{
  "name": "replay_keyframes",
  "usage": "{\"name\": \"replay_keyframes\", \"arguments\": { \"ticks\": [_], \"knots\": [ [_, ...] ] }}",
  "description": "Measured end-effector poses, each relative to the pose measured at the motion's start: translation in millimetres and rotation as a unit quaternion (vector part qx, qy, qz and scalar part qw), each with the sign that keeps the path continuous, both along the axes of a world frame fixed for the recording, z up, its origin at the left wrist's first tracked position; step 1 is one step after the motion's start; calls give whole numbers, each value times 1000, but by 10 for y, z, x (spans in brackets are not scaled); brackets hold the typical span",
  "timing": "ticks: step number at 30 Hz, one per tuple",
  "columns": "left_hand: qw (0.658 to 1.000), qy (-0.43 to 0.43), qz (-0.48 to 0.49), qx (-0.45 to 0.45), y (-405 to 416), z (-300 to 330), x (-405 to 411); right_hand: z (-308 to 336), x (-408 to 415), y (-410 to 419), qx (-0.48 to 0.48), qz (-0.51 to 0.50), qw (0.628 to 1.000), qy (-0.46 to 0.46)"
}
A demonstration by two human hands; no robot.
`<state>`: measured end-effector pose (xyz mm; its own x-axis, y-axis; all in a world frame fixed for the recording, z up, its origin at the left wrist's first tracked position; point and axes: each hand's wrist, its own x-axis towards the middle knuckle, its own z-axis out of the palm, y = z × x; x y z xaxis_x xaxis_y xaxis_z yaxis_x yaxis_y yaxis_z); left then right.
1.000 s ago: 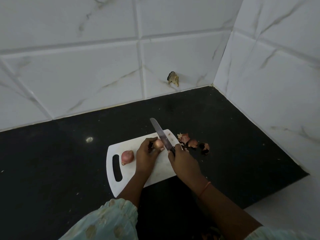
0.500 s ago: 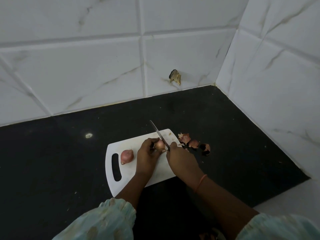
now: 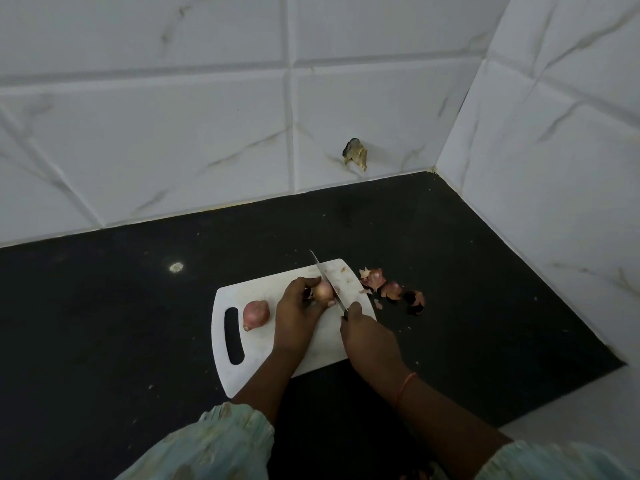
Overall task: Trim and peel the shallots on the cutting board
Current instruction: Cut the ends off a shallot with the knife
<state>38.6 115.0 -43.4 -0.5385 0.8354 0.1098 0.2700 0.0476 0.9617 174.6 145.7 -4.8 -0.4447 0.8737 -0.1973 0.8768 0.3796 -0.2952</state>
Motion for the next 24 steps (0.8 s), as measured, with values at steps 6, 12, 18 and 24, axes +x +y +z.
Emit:
{"name": "replay_keyframes", "arguments": {
  "ticks": [6, 12, 18, 24],
  "knots": [
    [1000, -4, -8, -4, -8, 9, -17, -39, -32, -43, 8, -13, 1000, -9],
    [999, -32, 4, 32, -58, 86, 1, -4, -22, -53, 13, -9, 1000, -8],
    [998, 8, 42, 51, -64, 115, -17, 21, -29, -68, 5, -23, 1000, -19],
    [996, -77, 47, 13, -55, 116, -33, 36, 65, -10, 2, -27, 999, 30]
  ]
}}
